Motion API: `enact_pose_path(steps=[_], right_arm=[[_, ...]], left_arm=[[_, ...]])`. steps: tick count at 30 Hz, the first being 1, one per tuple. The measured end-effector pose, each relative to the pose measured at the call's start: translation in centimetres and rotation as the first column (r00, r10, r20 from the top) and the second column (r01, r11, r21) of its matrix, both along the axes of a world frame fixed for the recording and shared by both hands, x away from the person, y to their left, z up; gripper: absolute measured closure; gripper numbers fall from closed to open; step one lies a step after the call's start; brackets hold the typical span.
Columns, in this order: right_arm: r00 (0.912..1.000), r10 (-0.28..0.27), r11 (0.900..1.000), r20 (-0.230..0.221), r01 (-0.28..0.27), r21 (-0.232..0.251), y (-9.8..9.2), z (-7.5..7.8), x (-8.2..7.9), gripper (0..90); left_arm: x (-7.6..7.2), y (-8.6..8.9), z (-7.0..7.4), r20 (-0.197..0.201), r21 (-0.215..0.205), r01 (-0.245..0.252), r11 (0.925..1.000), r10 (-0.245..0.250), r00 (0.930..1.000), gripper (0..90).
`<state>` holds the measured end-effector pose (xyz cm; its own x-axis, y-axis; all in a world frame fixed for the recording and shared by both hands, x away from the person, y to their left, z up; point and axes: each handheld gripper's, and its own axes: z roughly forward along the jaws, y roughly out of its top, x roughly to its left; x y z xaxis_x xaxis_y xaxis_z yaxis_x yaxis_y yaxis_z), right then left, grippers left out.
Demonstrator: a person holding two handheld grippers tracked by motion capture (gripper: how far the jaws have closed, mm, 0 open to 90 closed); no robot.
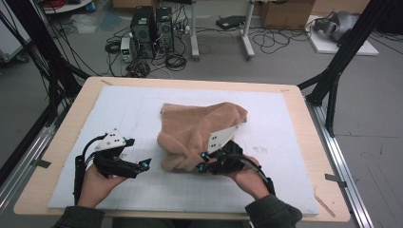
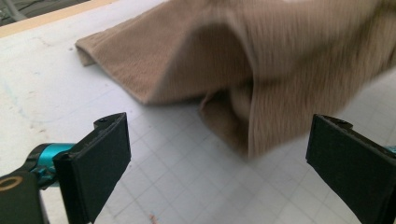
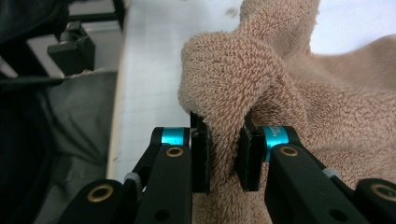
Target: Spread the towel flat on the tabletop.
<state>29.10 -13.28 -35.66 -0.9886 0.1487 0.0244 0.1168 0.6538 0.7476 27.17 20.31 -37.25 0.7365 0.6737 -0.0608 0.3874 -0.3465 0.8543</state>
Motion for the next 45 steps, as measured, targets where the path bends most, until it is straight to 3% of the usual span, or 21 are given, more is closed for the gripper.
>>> enact_pose_path(steps=[2, 4, 6, 9, 10, 13, 14, 15, 16, 17, 22, 27, 34, 40, 45], right_arm=[[0.9993, 0.012, 1.0, -0.036, -0.013, -0.017, 0.3, -1.3, -0.6, 73.0], [0.9979, 0.023, 0.999, -0.061, -0.024, -0.024, 0.4, -2.1, -1.0, 62.3], [0.9981, 0.024, 1.0, -0.057, -0.025, -0.002, -0.4, -1.8, -1.4, 52.7], [0.9987, 0.01, 0.999, -0.05, -0.009, 0.036, -1.4, -1.1, -1.4, 49.0], [0.9988, -0.021, 0.998, -0.044, 0.024, 0.064, -2.7, -0.5, -1.2, 46.5], [0.9974, -0.069, 0.995, -0.022, 0.07, 0.071, -4.0, -0.2, -0.8, 44.6], [0.9949, -0.099, 0.992, -0.014, 0.1, 0.077, -4.6, -0.2, -0.5, 44.4], [0.9868, -0.162, 0.985, -0.002, 0.162, 0.057, -5.5, -0.7, 0.2, 43.4], [0.9868, -0.162, 0.985, -0.002, 0.162, 0.057, -5.5, -0.7, 0.2, 43.4], [0.9805, -0.194, 0.979, -0.034, 0.195, 0.063, -5.7, -1.8, 0.8, 42.8], [0.9839, -0.17, 0.985, -0.055, 0.172, 0.027, -4.1, -3.9, 1.1, 42.9], [0.9907, -0.116, 0.992, -0.072, 0.112, -0.053, -1.2, -6.2, 0.9, 45.5], [0.9973, -0.041, 0.99, -0.06, 0.033, -0.138, 1.9, -7.3, -0.2, 47.6], [0.9965, -0.005, 0.992, -0.084, -0.005, -0.123, 1.7, -7.2, -0.6, 47.1], [0.9967, -0.055, 0.996, -0.06, 0.051, -0.077, -0.4, -6.0, -0.5, 45.9]], left_arm=[[0.0, -0.4, 0.0, -0.004, 0.001, 0.012, 0.9999, -0.012, 0.9999, 7.2], [0.1, -0.7, -0.1, -0.009, -0.003, 0.023, 0.9997, -0.023, 0.9997, 7.3], [0.2, -0.9, 0.0, -0.01, -0.007, 0.032, 0.9995, -0.032, 0.9994, 7.6], [0.2, -1.2, 0.4, -0.006, -0.02, 0.046, 0.9988, -0.046, 0.9989, 8.0], [0.2, -1.3, 0.5, -0.003, -0.022, 0.049, 0.9986, -0.049, 0.9988, 8.2], [0.3, -1.8, 1.0, 0.006, -0.023, 0.065, 0.9976, -0.065, 0.9979, 8.3], [0.3, -2.0, 1.1, 0.006, -0.024, 0.07, 0.9972, -0.07, 0.9975, 8.5], [0.4, -2.2, 1.2, 0.007, -0.024, 0.076, 0.9968, -0.076, 0.9971, 8.9], [0.4, -2.4, 1.2, 0.008, -0.023, 0.084, 0.9962, -0.084, 0.9964, 8.9], [0.4, -2.6, 1.3, 0.009, -0.023, 0.086, 0.996, -0.086, 0.9962, 9.1], [0.7, -3.6, 1.4, 0.006, -0.021, 0.109, 0.9938, -0.109, 0.994, 10.7], [0.8, -4.2, 1.6, 0.003, -0.011, 0.123, 0.9924, -0.123, 0.9924, 11.1], [0.9, -4.8, 1.8, 0.005, -0.008, 0.146, 0.9892, -0.146, 0.9892, 11.4], [1.0, -5.5, 1.5, -0.001, 0.007, 0.16, 0.9871, -0.16, 0.9872, 11.7], [1.2, -6.3, 1.1, -0.014, 0.014, 0.174, 0.9847, -0.173, 0.9848, 12.1]])
